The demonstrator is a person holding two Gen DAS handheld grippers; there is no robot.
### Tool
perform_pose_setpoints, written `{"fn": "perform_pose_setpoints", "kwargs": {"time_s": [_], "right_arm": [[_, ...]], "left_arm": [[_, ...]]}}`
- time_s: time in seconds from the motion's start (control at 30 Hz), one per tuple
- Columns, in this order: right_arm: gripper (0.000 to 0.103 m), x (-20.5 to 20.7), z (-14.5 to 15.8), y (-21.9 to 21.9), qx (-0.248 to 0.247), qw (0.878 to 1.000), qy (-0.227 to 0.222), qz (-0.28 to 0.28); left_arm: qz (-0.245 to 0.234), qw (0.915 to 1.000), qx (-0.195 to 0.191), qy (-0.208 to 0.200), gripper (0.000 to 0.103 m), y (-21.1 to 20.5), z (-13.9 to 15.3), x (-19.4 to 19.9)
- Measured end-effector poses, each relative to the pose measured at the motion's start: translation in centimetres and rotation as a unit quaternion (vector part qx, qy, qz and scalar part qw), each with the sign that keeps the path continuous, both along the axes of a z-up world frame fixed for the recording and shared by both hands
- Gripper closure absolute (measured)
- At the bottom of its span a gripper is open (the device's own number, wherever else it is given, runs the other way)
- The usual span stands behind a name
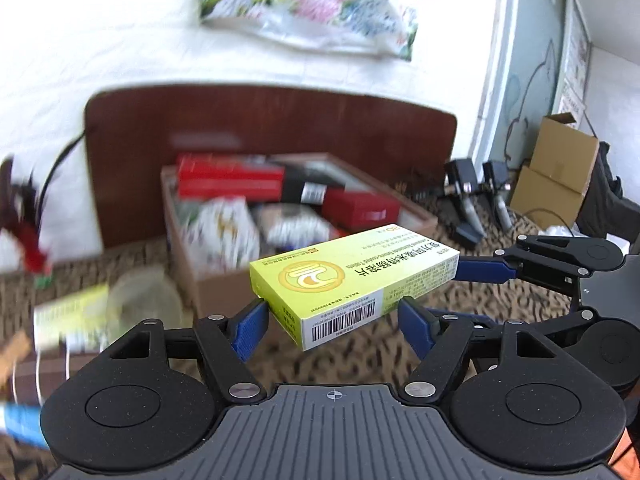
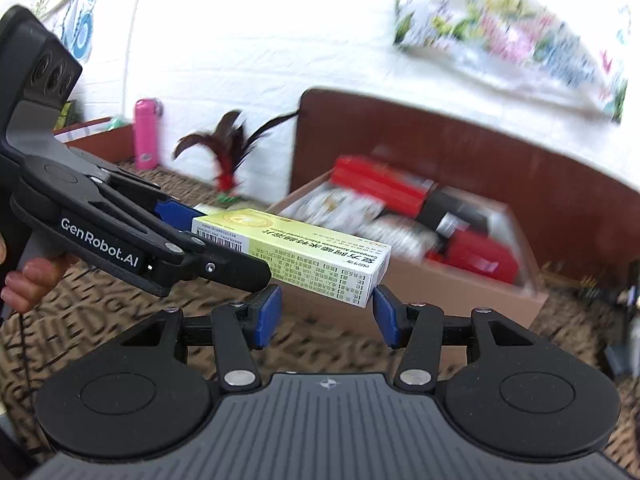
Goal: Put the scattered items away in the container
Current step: 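Lift the yellow box into the cardboard box and release it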
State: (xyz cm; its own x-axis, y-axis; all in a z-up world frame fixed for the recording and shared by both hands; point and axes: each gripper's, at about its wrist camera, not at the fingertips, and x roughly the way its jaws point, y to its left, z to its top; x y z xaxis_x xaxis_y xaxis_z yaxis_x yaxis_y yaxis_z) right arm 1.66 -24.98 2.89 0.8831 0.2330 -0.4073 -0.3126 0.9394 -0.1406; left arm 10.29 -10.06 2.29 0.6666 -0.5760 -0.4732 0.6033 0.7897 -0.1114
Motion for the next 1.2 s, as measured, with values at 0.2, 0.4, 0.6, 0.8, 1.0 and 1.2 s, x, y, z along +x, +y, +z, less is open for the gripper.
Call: {"fn": "perform_pose_setpoints", "kwargs": {"time_s": [0.2,0.4,0.6,0.8,1.0,1.2], "right_arm": [[0.047,3.8,1.5,-2.1,0.004,0.999,-0.024,-0.022],[0.047,8.8,1.2,-3.7,0.019,0.999,-0.023,-0.036],[0.045,13.2,-1.6,-4.7,0.029,0.998,0.034,-0.036],[0.035,12.2,-2.2,-5.0,0.033,0.999,0.027,-0.027],[0.032,12.6,-2.4,-3.9,0.026,0.999,0.036,-0.011],[0.019,13.0,-3.0,-3.7,0.026,0.998,0.05,-0.024]], "left_arm": [[-0.004,0.9998,0.004,-0.021,0.029,-2.5,1.6,4.1],[0.004,0.9996,0.018,-0.022,0.028,-4.1,0.9,8.9],[0.001,0.9995,0.024,0.02,0.017,-3.8,-1.7,11.5],[-0.013,0.9998,0.007,0.016,0.015,-2.9,-1.5,11.0],[-0.023,0.9994,0.014,0.024,0.014,-4.1,-2.2,11.0],[-0.001,0.9993,0.011,0.035,0.0,-4.0,-3.1,11.0]]}}
